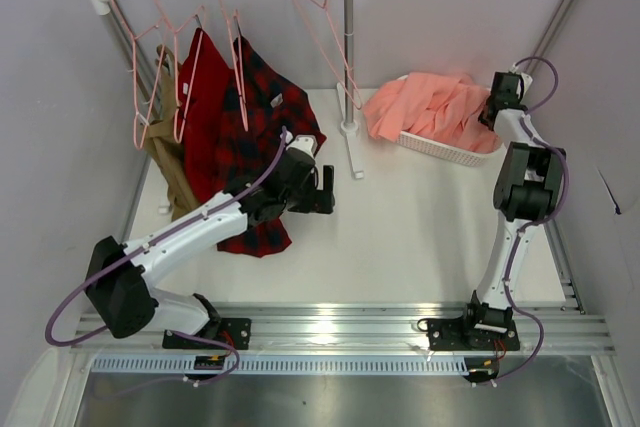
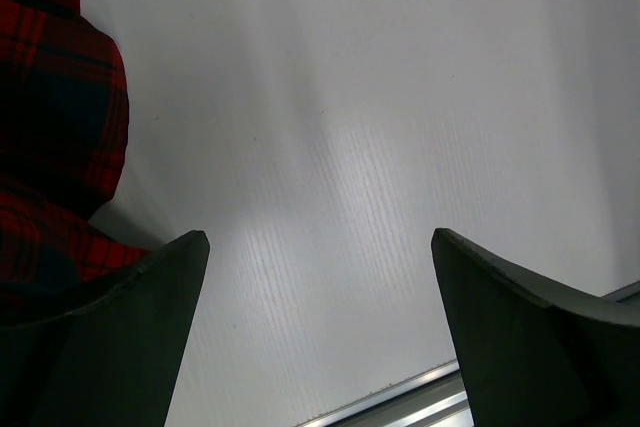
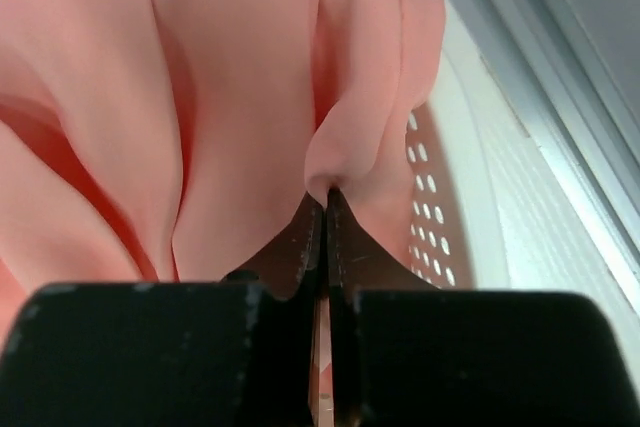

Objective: Place the skirt on the hanger

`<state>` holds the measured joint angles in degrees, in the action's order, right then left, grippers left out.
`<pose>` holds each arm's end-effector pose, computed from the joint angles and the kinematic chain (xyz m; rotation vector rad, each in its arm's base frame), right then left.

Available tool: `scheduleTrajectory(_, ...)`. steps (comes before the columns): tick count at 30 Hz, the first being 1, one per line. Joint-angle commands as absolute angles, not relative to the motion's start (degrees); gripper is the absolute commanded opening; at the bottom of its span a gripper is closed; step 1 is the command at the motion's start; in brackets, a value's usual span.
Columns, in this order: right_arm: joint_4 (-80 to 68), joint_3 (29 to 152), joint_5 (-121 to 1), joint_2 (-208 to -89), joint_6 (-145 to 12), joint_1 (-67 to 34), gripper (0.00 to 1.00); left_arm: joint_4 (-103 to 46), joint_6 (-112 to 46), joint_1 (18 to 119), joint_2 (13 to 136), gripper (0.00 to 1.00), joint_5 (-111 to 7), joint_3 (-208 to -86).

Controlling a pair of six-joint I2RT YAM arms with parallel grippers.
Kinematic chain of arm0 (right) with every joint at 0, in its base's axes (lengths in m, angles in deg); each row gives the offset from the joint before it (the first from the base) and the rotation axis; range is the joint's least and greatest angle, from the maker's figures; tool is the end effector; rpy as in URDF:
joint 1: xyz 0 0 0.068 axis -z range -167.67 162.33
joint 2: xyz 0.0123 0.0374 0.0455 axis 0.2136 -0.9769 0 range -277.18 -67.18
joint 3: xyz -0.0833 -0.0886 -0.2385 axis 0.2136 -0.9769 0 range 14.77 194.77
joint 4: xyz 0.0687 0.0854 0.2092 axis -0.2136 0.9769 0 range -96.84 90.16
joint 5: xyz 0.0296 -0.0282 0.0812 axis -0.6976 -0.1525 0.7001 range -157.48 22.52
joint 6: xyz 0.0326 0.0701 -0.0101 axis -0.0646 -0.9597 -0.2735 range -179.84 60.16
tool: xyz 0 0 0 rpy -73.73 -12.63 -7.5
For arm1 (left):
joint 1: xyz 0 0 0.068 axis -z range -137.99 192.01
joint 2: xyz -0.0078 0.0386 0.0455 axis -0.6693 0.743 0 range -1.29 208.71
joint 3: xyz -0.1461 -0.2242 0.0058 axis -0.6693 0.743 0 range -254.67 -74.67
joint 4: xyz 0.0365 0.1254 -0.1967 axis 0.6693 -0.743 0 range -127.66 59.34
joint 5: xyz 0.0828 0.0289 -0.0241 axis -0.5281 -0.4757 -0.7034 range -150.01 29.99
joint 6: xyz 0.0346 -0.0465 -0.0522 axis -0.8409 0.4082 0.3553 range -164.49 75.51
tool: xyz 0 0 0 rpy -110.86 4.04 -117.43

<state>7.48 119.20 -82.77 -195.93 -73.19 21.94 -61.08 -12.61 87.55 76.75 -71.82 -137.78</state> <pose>0.5030 -0.1030 0.1939 0.5834 2.1523 -0.2635 0.2129 -0.1976 0.2694 0.1826 2.3735 -0.4189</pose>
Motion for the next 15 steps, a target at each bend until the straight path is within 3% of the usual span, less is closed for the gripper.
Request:
scheduleTrajectory(1,8.98,123.32,-81.90,-192.79,-73.03,21.92,0.00,-61.16,-14.26,86.57,76.32,0.99,-71.88,-141.11)
scheduleTrajectory(10,9.68,122.62,-71.27,-169.09,-75.57,19.72,0.00,-57.21,-18.92,85.78,74.56,0.99,-66.78,-140.32)
scheduleTrajectory(15,10.99,122.35,-70.21,-156.94,-75.84,14.81,0.00,-52.56,-19.71,85.87,67.63,0.99,-64.67,-134.18)
